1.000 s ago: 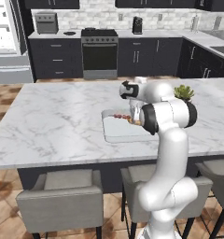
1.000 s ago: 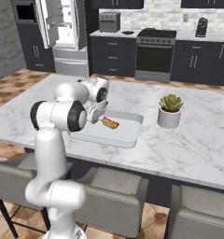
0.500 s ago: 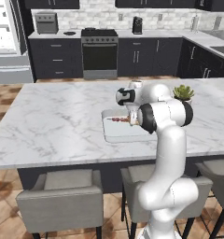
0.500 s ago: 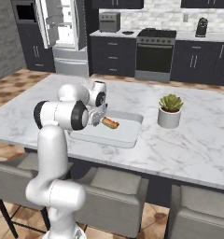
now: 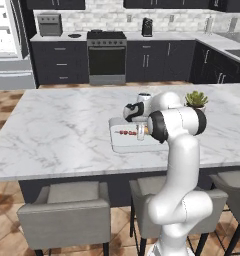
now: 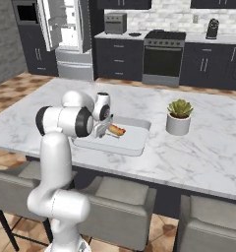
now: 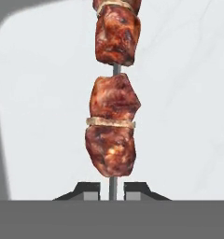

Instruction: Place the cold items (eggplant and bell pepper) from the fridge in one tupperware on the dining counter. Place the warm items (hot dog and kebab skewer) in the stove area in another tupperware.

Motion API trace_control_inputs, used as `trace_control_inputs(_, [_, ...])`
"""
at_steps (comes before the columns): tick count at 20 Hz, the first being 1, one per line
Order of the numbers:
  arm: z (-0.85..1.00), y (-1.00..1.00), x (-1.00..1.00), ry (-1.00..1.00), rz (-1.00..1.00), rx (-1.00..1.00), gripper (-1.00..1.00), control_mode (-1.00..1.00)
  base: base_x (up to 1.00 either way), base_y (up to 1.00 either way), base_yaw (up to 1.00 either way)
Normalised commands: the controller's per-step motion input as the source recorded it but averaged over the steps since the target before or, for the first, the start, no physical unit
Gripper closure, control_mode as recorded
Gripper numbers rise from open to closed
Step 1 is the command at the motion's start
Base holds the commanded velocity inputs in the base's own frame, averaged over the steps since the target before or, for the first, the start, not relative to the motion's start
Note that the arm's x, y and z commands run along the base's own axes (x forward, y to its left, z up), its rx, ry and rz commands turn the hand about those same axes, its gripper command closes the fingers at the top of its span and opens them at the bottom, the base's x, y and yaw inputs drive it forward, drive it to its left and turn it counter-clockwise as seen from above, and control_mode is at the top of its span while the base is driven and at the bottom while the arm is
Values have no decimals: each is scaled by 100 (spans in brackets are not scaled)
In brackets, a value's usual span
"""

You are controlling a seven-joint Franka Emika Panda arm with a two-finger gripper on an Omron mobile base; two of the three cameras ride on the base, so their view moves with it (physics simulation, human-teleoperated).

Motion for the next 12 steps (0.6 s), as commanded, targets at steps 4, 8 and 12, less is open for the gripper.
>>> trace_control_inputs(4, [-26, 0, 5, -2, -3, 0, 100, -100, 0, 0, 0])
trace_control_inputs(8, [-26, 0, 4, -1, -2, -1, 100, -100, 0, 0, 0])
trace_control_inputs(12, [-19, 0, 0, -4, -1, -1, -100, -100, 0, 0, 0])
